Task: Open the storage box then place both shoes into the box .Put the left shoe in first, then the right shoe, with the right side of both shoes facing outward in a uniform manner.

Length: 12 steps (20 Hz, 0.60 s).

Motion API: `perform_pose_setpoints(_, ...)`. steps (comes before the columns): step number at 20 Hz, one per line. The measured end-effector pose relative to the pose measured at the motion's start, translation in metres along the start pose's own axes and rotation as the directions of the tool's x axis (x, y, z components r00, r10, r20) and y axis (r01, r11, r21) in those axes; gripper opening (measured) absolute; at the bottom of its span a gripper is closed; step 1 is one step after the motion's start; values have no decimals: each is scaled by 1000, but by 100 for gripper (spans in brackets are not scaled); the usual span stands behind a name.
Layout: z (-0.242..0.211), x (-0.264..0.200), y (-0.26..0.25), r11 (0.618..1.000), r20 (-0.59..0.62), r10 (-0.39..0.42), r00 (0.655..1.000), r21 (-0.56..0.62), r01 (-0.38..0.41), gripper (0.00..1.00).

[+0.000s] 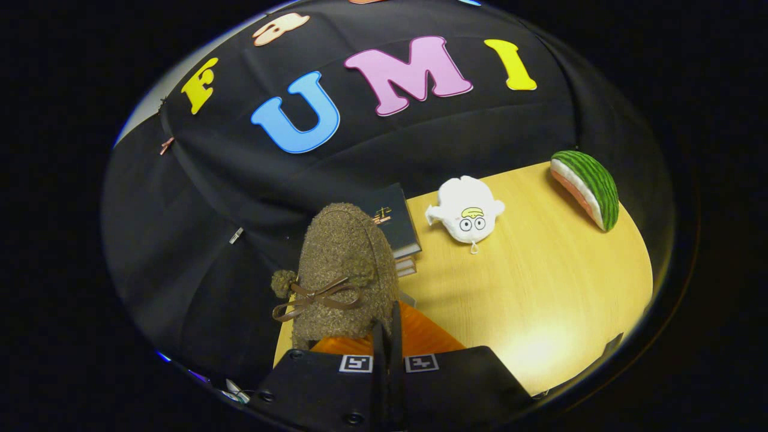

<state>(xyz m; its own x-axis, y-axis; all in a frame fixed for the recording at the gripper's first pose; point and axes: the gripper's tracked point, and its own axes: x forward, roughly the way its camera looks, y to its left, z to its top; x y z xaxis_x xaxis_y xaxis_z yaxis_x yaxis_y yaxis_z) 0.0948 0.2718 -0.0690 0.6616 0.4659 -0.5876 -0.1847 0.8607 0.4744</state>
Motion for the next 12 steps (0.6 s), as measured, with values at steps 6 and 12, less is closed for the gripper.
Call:
perform_pose_setpoints(6, -33, 42, 22, 997, -5, -32, 999, -70, 32, 5)
perform_pose_setpoints(12, -75, 61, 21, 986, -25, -91, 996, -145, 86, 5)
